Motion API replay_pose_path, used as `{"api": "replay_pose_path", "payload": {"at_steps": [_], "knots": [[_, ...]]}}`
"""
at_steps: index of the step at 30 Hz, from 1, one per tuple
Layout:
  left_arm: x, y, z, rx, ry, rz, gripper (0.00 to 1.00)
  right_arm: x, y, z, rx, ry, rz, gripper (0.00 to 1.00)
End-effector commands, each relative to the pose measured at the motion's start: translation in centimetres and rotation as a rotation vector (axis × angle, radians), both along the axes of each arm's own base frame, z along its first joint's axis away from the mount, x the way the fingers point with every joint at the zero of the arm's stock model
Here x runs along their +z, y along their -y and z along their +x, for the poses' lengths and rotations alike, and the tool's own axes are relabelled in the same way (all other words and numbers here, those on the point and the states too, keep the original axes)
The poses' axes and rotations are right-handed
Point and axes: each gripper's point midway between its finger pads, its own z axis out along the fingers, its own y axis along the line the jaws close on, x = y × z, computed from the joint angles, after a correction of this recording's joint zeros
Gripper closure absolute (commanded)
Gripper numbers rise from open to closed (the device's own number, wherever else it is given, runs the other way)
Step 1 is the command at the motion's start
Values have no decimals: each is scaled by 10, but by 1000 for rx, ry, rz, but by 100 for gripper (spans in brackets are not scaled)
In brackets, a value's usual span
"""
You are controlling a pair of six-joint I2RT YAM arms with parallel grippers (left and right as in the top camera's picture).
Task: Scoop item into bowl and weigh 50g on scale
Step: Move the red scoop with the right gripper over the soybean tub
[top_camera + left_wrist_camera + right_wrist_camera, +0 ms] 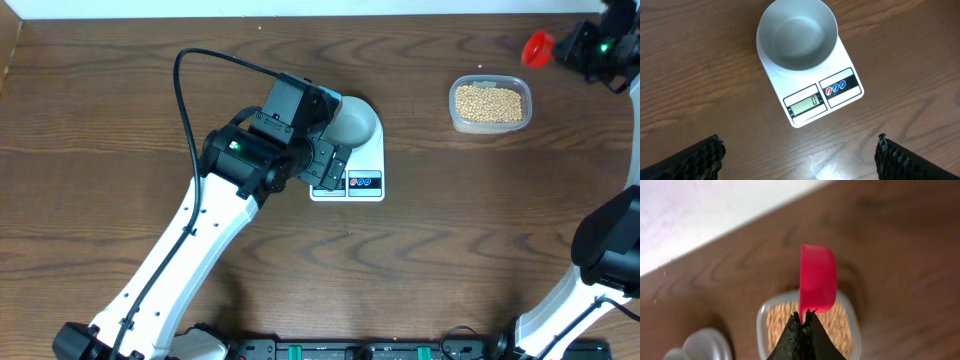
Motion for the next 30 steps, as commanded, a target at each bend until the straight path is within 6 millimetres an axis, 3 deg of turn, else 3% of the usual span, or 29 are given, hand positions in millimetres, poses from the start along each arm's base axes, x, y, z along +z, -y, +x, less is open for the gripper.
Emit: {"api": "replay_pose_path", "payload": {"at_steps": [1,4,9,13,19,30], "knots": [[-8,-1,-1,-8,-19,15,2,0,-14,-10,23,-45,63,99],[-8,-1,-1,-8,-19,15,2,1,-23,-19,34,-74,70,98],[-8,-1,-1,-8,-19,15,2,22,-33,-22,25,-46,-38,98],[-8,-1,-1,-8,-19,15,2,10,-56,-25,201,-71,-273,99],[-8,-1,-1,-8,-19,15,2,-2,-76,-31,321,-105,-409,99],[-8,-1,-1,-8,-19,15,2,-20,-63,-42,312,-194,-509,99]]}}
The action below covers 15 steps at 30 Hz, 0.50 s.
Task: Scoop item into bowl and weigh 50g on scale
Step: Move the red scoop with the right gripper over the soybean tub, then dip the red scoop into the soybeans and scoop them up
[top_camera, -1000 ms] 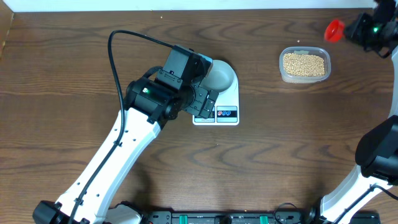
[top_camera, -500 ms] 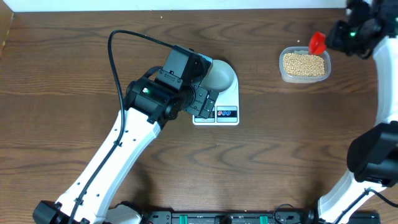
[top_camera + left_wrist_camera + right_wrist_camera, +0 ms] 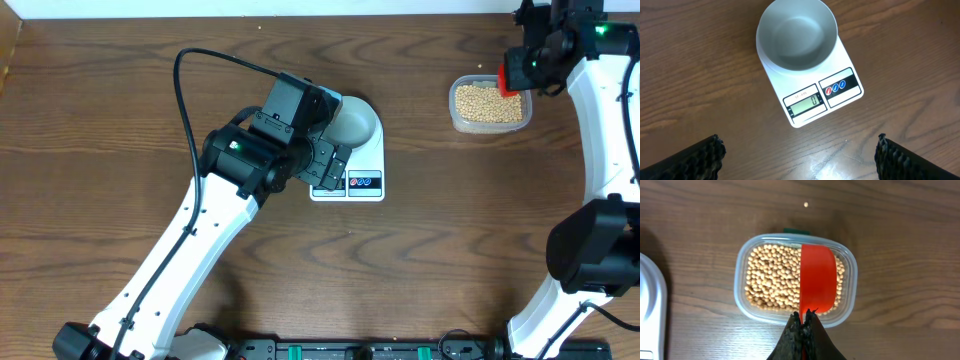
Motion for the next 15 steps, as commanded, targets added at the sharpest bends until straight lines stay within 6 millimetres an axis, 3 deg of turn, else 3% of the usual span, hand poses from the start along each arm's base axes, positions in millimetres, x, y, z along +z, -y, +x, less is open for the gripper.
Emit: {"api": "replay_pose_path", "payload": {"at_steps": [1,8,15], "knots": [[-8,-1,-1,-8,-18,15,2,-3,4,-10,3,-26,-40,99],[-8,-1,-1,-8,-18,15,2,-35,-10,-29,-36,-126,63,99],[-8,-1,-1,-8,-18,15,2,-42,-12,-25,-65,-113,88,99]]}}
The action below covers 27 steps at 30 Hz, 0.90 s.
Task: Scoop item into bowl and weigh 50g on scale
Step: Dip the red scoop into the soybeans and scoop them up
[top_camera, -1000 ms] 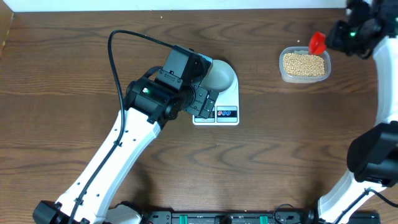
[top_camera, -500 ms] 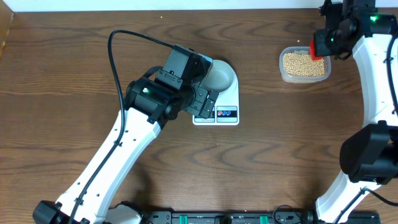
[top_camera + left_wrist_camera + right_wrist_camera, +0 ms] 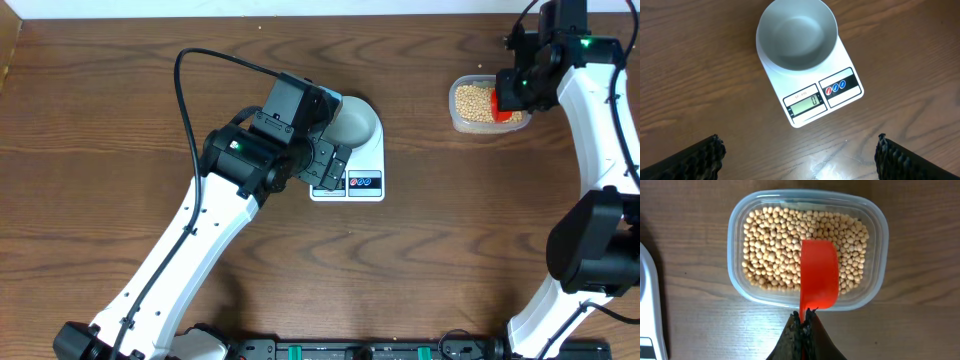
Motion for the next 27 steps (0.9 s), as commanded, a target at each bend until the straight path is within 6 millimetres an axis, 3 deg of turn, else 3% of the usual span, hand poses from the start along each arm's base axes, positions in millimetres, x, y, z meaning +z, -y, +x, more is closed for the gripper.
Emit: {"api": "replay_pose_path", "payload": {"at_steps": [1,11,17,27], "knots": [[-7,-1,-1,-8,-17,14,2,1,-6,-1,-31,12,35,99],[-7,-1,-1,-8,-17,14,2,-23,-38,3,-77,23,265,99],[-7,-1,-1,-8,-17,14,2,-44,-52,-12,-128,-48,378,99],[-7,-1,-1,-8,-17,14,2,-35,-37,-14,-232,-64,589,99]]}}
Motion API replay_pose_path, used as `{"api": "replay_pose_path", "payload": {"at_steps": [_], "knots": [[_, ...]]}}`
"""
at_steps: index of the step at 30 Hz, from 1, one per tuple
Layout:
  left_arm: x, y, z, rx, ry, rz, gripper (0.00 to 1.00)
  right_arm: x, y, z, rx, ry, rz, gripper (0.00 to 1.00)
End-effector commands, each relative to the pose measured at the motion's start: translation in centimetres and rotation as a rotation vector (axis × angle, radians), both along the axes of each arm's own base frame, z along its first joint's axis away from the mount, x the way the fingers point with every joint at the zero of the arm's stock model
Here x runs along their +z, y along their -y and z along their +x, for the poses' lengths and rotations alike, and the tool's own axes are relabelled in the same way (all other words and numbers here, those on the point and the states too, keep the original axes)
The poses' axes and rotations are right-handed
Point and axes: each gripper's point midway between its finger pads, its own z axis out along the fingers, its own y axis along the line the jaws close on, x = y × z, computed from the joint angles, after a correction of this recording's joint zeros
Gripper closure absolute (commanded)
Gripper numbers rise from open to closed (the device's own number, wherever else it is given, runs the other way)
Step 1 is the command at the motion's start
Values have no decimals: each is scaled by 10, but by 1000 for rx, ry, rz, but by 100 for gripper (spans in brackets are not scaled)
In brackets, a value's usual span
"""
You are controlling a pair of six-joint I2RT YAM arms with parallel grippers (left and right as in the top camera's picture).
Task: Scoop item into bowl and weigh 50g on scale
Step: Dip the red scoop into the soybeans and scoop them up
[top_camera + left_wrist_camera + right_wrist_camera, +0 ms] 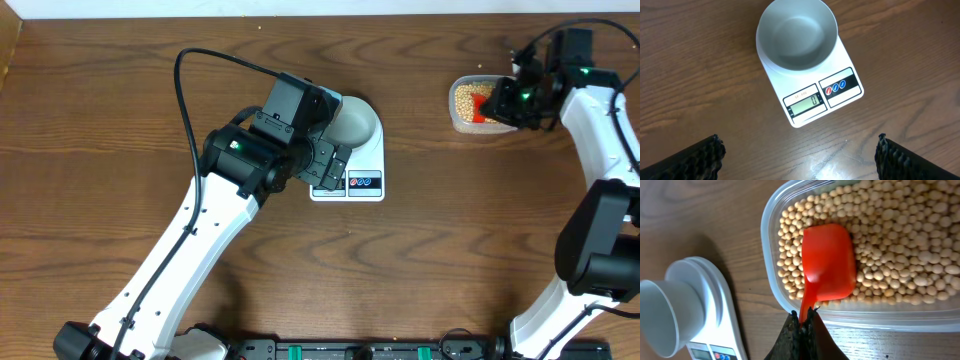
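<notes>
A clear tub of soybeans (pixel 880 245) (pixel 470 102) sits at the table's back right. My right gripper (pixel 804 314) (pixel 503 97) is shut on the handle of a red scoop (pixel 827 262), whose cup lies down among the beans, back side up. The empty white bowl (pixel 796 34) (pixel 354 123) stands on the white scale (pixel 812 85) (pixel 350 180), whose display reads 0. My left gripper (pixel 800 157) hangs open above the table in front of the scale, holding nothing.
The left arm (pixel 240 170) covers part of the scale in the overhead view. Dark wooden table (pixel 450 250) all around, with a white wall edge (pixel 300 8) along the back.
My right gripper has lowered and tilted, bringing the red scoop from just above the beans down into them at the tub's left end. The left arm and the scale reading are unchanged.
My right gripper held the red scoop high at the back right corner, then over the bean tub, then closer above the beans, and now the scoop is among them. The left gripper stayed open over the scale throughout, display at 0.
</notes>
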Motion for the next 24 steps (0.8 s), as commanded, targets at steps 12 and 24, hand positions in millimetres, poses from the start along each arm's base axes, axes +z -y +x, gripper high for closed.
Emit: {"api": "replay_pose_path", "payload": {"at_steps": [12,24], "knots": [[-7,-1,-1,-7,-17,14,2,9,39,-10,-148,-22,211,99],[-7,-1,-1,-7,-17,14,2,20,59,-7,-146,55,288,99]]}}
